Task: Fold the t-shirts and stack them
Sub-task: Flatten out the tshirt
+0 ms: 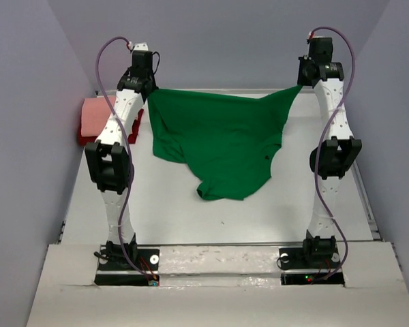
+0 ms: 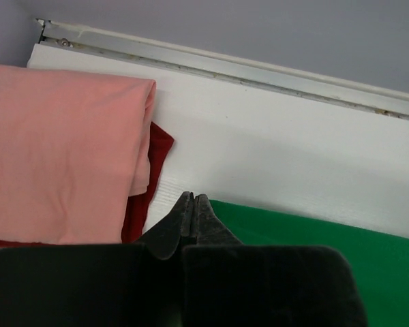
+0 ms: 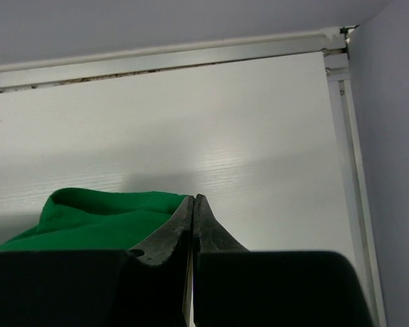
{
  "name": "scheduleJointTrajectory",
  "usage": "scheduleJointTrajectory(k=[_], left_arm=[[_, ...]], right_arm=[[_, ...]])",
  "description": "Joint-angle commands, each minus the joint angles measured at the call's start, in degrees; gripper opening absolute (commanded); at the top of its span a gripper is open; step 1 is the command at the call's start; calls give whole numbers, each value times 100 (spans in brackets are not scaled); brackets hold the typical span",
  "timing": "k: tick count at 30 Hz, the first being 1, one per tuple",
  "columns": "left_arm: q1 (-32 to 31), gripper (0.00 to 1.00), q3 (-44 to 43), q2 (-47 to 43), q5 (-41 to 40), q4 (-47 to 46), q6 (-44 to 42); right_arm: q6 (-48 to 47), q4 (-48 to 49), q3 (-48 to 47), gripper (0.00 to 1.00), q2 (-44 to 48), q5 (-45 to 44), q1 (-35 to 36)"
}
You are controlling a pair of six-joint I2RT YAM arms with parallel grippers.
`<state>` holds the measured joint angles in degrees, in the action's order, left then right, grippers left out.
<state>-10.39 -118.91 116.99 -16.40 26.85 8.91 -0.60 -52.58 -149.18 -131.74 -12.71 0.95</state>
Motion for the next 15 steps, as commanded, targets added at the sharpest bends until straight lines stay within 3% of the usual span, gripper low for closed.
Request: scheduleJointTrajectory(k=[1,3,4,5,7,8,9,10,11,15], left_arm=[[388,0,-947,454,408,3,-29],[459,8,-1211,771,567,118,-56],[503,31,-1248,860,612,110,-56],[521,47,-1274,922,647,118,-64],[573,72,-1362,1106,682,162,-47],[591,78,-1371,1133,761,128,-56],[626,82,-1406,1220,909,127,-64],[644,94,-1441,1247,980,119,-64],[722,99,-1450,1265,1042,101,-56],[837,99,-1469,1091,1095,154,67]], right_arm=[[226,-42,-462,0,-334,725,-340],[271,-95,-567,0,-632,1042,-403],[280,-147,-611,0,-712,1147,-472],[289,-165,-655,0,-791,1200,-473],[297,-174,-717,19,-958,1157,-473],[297,-165,-717,27,-1002,1139,-473],[306,-148,-726,42,-1046,1139,-473],[324,-156,-735,46,-1046,1157,-473],[315,-139,-735,49,-1038,1139,-525],[315,-113,-603,52,-687,1069,-526]])
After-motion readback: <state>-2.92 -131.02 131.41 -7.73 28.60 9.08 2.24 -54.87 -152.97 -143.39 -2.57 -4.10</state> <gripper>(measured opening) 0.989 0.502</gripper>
